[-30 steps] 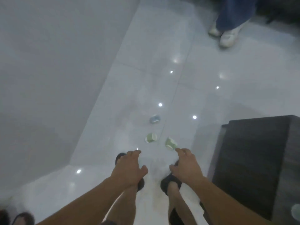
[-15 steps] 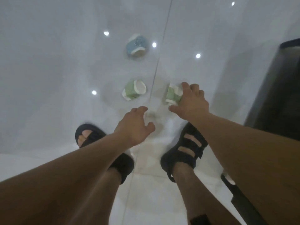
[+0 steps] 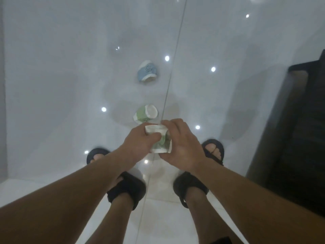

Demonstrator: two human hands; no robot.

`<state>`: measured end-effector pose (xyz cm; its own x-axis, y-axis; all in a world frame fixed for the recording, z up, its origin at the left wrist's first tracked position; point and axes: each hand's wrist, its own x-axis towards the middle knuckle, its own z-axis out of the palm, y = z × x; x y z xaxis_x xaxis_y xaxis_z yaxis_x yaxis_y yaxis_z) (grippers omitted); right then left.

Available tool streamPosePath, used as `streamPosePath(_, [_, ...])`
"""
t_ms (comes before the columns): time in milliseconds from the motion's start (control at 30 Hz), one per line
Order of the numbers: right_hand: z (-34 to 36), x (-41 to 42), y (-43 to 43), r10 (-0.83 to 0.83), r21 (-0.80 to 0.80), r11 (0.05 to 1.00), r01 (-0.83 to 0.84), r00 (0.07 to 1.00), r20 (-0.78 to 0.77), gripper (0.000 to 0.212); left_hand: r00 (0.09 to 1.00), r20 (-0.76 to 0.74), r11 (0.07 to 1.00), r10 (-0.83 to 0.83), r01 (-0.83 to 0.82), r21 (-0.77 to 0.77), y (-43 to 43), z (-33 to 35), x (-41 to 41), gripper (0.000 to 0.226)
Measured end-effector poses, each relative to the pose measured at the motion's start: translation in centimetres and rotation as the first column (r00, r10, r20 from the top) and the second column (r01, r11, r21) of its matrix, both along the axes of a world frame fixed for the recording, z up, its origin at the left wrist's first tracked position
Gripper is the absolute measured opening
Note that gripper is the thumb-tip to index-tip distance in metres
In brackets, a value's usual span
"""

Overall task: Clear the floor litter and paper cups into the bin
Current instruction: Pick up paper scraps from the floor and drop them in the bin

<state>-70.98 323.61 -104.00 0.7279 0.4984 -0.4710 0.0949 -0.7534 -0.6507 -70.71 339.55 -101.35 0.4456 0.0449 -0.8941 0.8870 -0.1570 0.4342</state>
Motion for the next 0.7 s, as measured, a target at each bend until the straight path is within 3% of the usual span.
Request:
streamPosePath(100, [-0.3,1.6,1.0,0.113,0.012,0.994,-0.112,0.993,-0.029,0.099,0.996,0.056,0.984,-0.066,0.055,0.172,2.0,0.2,0.0,0.014])
streamPosePath(200, [-2.4,3.6,2.8,0.241,-0.101,0.967,-0.233,0.967,0.078,0.102,0.981,0.116,0.927,-0.153,0.102,0.361,4.9,-0.8,-0.9,0.004])
streamPosePath(300, [-5.6,5.2,5.8,0.337,-0.293,0.912,-0.287,0.932,0.136,0.093,0.986,0.092,0.900,-0.139,0.087,0.427,7.3,-2.6,-2.6,0.006])
streamPosePath(400, [-8.4,5.2,8.1,0.438,-0.363,0.852,-0.378,0.893,0.098,0.074,0.993,0.052,0.887,-0.110,0.074,0.456,8.8,-3.9,-4.1,0.019])
streamPosePath(467, [-9.3,4.4,8.8,0.474,-0.384,0.828,-0.409,0.876,0.089,0.056,0.988,0.081,0.881,-0.133,0.081,0.465,9.4,-4.4,-4.6,0.014])
streamPosePath(567, [-8.7,2.6,8.4,0.403,-0.348,0.859,-0.376,0.915,0.005,0.047,0.974,0.120,0.865,-0.190,0.109,0.489,10.0,-3.8,-4.4,0.003])
streamPosePath(700, [-3.6,1.2,5.9,0.197,-0.296,0.933,-0.203,0.979,-0.049,0.046,0.961,0.120,0.854,-0.248,0.159,0.494,9.8,0.0,-3.0,0.005])
